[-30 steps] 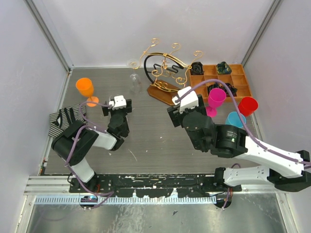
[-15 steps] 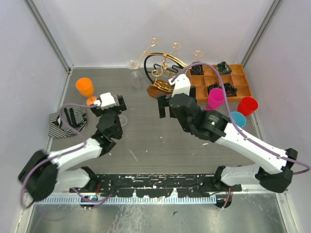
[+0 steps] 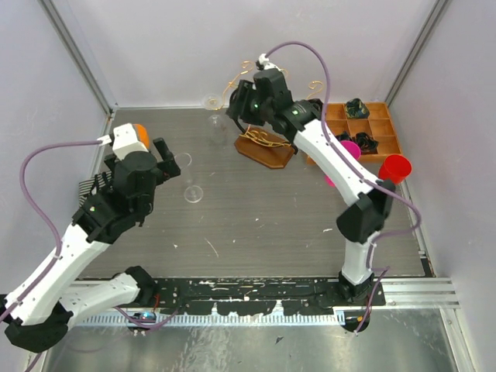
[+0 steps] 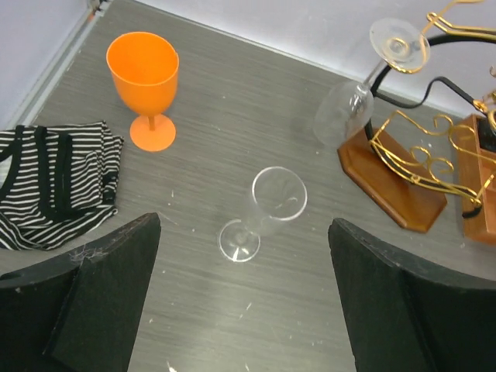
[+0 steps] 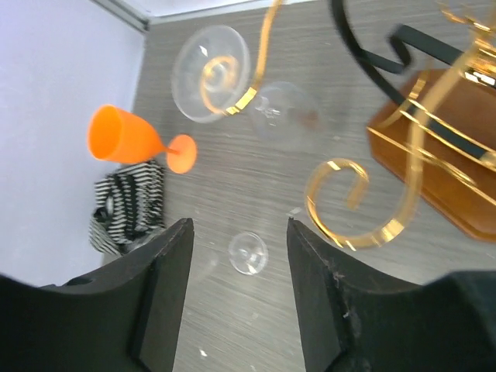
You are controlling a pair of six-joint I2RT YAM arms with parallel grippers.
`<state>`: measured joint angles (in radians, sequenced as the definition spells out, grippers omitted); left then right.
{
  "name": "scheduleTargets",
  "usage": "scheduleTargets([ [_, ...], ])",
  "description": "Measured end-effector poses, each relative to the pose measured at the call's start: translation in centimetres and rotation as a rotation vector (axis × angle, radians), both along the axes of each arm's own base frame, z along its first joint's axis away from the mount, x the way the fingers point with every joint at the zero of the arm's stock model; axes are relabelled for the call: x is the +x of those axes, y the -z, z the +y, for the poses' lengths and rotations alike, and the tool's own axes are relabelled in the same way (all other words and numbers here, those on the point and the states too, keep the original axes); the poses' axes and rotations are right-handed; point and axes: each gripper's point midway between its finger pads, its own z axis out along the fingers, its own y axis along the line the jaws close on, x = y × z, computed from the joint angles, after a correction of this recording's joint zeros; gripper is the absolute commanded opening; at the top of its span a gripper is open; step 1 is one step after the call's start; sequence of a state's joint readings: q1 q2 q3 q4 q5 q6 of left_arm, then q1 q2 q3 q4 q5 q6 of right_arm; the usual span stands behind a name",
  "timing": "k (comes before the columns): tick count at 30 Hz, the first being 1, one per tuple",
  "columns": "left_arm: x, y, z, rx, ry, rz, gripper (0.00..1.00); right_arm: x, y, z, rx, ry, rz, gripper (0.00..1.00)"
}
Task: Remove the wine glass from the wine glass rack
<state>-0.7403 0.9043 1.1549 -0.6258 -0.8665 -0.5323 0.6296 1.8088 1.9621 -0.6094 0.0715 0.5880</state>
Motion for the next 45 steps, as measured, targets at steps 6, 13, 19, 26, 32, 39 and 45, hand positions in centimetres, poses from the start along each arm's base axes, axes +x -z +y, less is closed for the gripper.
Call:
scheduleTargets([
  [6, -0.5, -1.4, -1.2, -0.02, 0.094, 0.042, 0.98, 2.8, -1.0, 4.7, 0.129, -0.079, 0.025, 0.57],
  [13, 7.0, 0.5, -2.2, -0.155, 0.116, 0.156, 0.76, 0.8, 0.1, 3.7, 0.126, -0.085, 0.064, 0.57],
  [19, 15.9, 5.7, -2.9, -0.493, 0.165, 0.322, 0.69, -2.1, -4.6, 0.3, 0.121, -0.061, -0.045, 0.57],
  [26, 19.3, 4.6, -6.7, -0.745, 0.314, 0.316, 0.69, -5.5, -12.8, -4.2, 0.159, -0.007, -0.253, 0.57],
  [32, 21.2, 1.5, -8.5, -0.842, 0.412, 0.23, 0.68, -5.8, -13.2, -5.6, 0.124, 0.022, -0.294, 0.57],
  [39, 22.9, 3.1, -9.1, -0.868, 0.413, 0.268, 0.63, -5.4, -11.4, -6.1, 0.075, 0.039, -0.268, 0.56],
  [45, 23.7, 4.0, -9.4, -0.872, 0.411, 0.289, 0.57, -5.2, -11.2, -6.4, 0.063, 0.051, -0.269, 0.56],
])
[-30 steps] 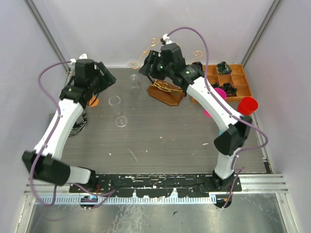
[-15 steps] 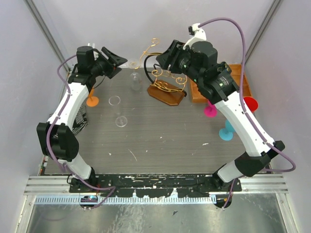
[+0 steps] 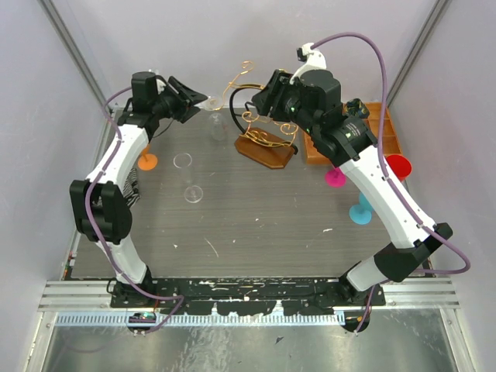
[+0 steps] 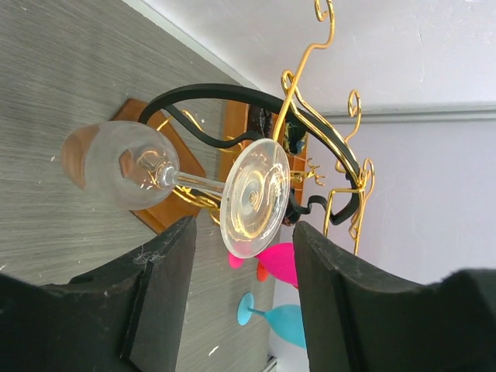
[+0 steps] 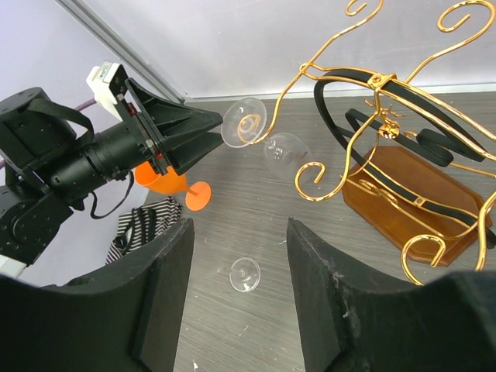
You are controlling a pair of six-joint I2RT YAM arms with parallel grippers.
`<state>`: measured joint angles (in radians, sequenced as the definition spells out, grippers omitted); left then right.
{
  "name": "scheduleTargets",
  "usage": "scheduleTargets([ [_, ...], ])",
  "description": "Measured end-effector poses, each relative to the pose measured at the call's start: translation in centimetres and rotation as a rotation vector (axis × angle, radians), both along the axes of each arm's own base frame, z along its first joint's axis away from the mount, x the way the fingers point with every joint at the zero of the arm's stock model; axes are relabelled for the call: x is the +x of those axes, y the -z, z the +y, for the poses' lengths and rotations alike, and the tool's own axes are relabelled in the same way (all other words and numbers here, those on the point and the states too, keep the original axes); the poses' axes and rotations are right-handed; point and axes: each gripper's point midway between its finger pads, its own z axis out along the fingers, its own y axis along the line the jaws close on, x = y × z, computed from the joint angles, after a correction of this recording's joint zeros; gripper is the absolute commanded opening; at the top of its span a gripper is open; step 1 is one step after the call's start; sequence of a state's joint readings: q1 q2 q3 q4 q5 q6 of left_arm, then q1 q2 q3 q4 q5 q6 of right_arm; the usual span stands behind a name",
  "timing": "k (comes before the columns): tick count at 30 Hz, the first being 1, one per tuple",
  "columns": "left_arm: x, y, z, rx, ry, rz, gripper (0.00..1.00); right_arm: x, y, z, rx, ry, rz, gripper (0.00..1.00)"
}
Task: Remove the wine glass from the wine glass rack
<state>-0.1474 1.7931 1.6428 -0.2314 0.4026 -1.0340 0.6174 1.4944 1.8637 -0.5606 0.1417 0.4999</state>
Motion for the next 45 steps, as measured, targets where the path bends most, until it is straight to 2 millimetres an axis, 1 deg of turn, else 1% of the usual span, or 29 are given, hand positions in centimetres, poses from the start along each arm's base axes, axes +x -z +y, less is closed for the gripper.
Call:
scheduleTargets([
  [3, 0.2, 0.1, -0.1, -0.007, 0.003, 0.003, 0.5, 0.2, 0.2, -0.2, -0.004, 0.008, 0.002, 0.56],
  [4, 0.3, 0.1, -0.2, -0.011, 0.004, 0.001, 0.44, 0.2, 0.2, -0.3, -0.006, 0.011, 0.003, 0.56],
  [5, 0.4, 0.2, -0.2, -0.014, 0.003, 0.0, 0.41, 0.3, 0.3, -0.4, -0.008, 0.014, 0.003, 0.56],
  [10, 1.1, 1.1, -0.5, -0.026, 0.0, 0.013, 0.32, 0.6, 0.6, -1.0, -0.021, 0.033, 0.002, 0.56],
  [13, 1.5, 1.6, -0.6, -0.037, -0.005, 0.023, 0.2, 0.7, 0.6, -1.5, -0.027, 0.044, -0.002, 0.56],
  [15, 1.7, 1.5, -0.6, -0.044, -0.006, 0.014, 0.1, 0.7, 0.5, -1.8, -0.03, 0.05, -0.004, 0.56],
  [19, 1.8, 1.0, -0.8, -0.057, -0.008, 0.002, 0.01, 0.5, 0.5, -2.4, -0.033, 0.059, -0.007, 0.55],
  [22, 2.1, 0.4, -0.9, -0.066, -0.01, -0.023, 0.0, 0.3, 0.4, -2.8, -0.033, 0.066, -0.01, 0.55],
  [32, 2.0, 0.4, -0.7, -0.086, -0.024, -0.034, 0.0, 0.1, 0.5, -3.2, -0.042, 0.07, -0.013, 0.55],
  [37, 1.1, 0.4, -0.5, -0.1, -0.029, -0.037, 0.0, 0.2, 1.0, -3.3, -0.049, 0.073, -0.005, 0.55],
  [45, -0.6, 0.2, -0.3, -0.183, -0.043, -0.04, 0.0, 0.2, 1.2, -3.3, -0.052, 0.072, -0.002, 0.55],
])
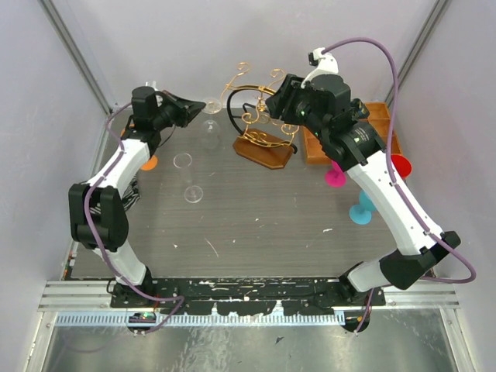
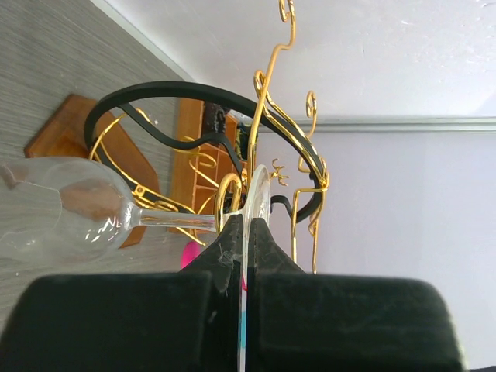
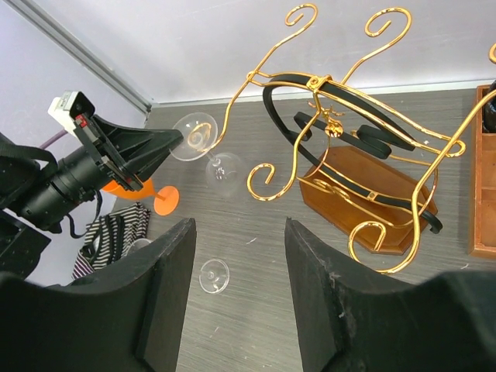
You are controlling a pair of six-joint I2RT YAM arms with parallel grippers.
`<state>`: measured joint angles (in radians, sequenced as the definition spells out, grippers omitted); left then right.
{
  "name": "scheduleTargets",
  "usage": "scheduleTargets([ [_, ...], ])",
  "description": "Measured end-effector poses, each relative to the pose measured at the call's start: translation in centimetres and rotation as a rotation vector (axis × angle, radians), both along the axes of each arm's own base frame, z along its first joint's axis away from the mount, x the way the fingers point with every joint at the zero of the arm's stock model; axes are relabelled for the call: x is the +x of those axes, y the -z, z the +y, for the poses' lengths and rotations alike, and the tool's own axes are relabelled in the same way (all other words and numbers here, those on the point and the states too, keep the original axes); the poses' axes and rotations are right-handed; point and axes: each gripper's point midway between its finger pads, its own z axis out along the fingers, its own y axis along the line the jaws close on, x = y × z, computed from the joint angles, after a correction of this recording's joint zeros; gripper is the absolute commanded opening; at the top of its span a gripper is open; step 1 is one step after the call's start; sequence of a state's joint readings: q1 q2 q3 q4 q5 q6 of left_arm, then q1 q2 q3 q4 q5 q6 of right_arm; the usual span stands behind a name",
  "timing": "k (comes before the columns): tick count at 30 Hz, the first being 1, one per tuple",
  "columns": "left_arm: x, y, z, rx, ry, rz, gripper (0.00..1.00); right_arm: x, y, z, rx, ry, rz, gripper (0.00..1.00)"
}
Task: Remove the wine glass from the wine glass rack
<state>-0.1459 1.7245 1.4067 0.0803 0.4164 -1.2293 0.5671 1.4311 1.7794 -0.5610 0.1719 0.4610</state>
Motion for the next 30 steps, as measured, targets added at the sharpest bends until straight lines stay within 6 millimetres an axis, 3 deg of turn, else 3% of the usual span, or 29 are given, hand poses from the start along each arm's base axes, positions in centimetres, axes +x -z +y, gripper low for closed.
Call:
scheduleTargets([
  [11, -0.5, -1.5, -2.1, -0.11, 0.046, -0.03, 0.0, 0.0, 0.4, 0.0, -0.009, -0.001, 0.005, 0.55],
  [18, 2.3, -1.8, -3.0, -0.128, 0.053, -0.069, 0.0, 0.1, 0.5, -0.1, -0.019, 0.001, 0.003, 0.55],
  [24, 5.6, -1.4, -1.3, -0.103, 0.002, -0.105, 0.0, 0.2, 0.5, -0.3, -0.038, 0.0, -0.005, 0.54],
  [30, 7.3, -3.0, 3.7, -0.019, -0.087, -0.189, 0.0, 0.3, 0.6, -0.5, -0.065, -0.006, -0.016, 0.55],
])
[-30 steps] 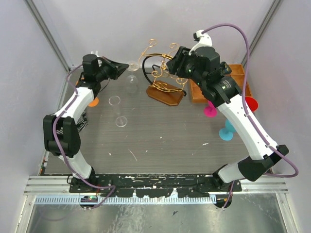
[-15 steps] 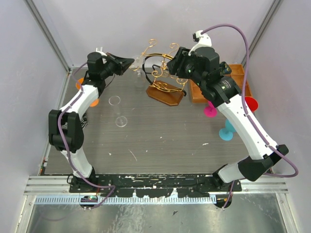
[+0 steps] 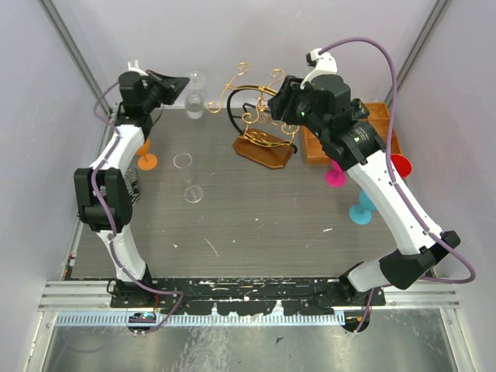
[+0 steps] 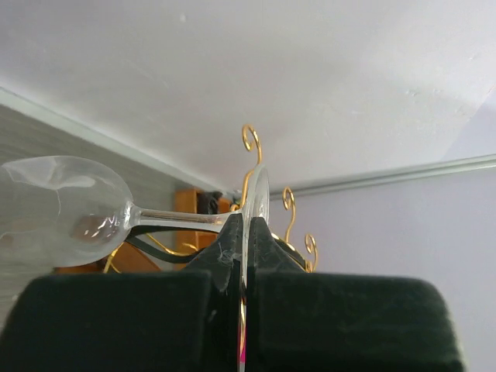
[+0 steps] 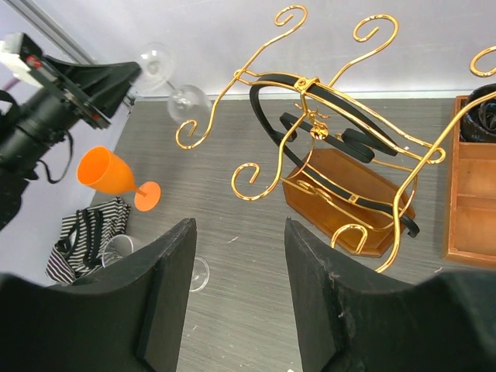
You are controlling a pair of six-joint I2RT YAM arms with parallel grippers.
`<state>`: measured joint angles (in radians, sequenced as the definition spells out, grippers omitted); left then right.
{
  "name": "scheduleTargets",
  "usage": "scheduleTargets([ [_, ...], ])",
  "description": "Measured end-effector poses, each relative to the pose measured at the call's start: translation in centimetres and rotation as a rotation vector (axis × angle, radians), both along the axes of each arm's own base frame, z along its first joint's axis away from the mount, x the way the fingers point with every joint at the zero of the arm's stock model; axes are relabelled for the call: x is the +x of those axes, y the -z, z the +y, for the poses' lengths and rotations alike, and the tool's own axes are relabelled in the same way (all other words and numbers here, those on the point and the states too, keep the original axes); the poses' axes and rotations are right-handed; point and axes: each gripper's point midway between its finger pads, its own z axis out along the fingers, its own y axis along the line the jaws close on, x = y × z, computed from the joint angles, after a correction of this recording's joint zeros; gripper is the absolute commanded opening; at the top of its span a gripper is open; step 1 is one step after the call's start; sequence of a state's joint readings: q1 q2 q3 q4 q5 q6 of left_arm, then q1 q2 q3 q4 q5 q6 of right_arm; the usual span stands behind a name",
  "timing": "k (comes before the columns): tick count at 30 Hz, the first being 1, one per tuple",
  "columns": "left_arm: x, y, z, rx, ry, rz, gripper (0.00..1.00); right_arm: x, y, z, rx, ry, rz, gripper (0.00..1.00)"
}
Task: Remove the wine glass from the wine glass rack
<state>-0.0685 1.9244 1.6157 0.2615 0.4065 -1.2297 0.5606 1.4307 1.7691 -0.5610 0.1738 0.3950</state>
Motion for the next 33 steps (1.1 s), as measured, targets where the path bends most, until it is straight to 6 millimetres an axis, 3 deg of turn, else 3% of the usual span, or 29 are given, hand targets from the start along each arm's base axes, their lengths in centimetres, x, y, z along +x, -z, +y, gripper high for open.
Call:
scheduleTargets([
  [3, -0.8, -2.2, 2.1, 0.072, -0.03, -0.066, 0.0, -0.1, -0.1, 0.1, 0.005, -0.009, 0.003, 0.56],
  [6, -3.5, -7.3, 2.3, 0.135, -0.009, -0.216, 0.0, -0.3, -0.3, 0.3, 0.061, -0.022, 0.03, 0.64],
  [11, -13.1, -17.6, 0.4, 0.201, 0.106, -0.583, 0.0, 0.1, -1.4, 0.7, 0.255, -0.09, 0.124, 0.82],
  [15, -20.7, -22.6, -1.1, 0.249, 0.221, -0.828, 0.0, 0.6, -1.6, 2.0, 0.462, -0.18, 0.259, 0.93],
  [19, -26.4, -23.7, -2.2, 0.302, 0.343, -0.951, 0.0, 1.0, -1.6, 4.3, 0.75, -0.301, 0.424, 1.0],
  [25, -31.9, -23.0, -3.2, 0.378, 0.492, -1.031, 0.0, 2.3, -0.8, 7.9, 1.168, -0.433, 0.703, 1.0],
  [29, -32.9, -22.6, -3.5, 0.396, 0.546, -1.061, 0.0, 3.2, -1.1, 10.5, 1.3, -0.5, 0.8, 1.0],
  [33, -32.8, -22.2, -3.8, 0.381, 0.586, -1.065, 0.0, 3.1, -2.8, 13.2, 1.353, -0.589, 0.809, 1.0],
])
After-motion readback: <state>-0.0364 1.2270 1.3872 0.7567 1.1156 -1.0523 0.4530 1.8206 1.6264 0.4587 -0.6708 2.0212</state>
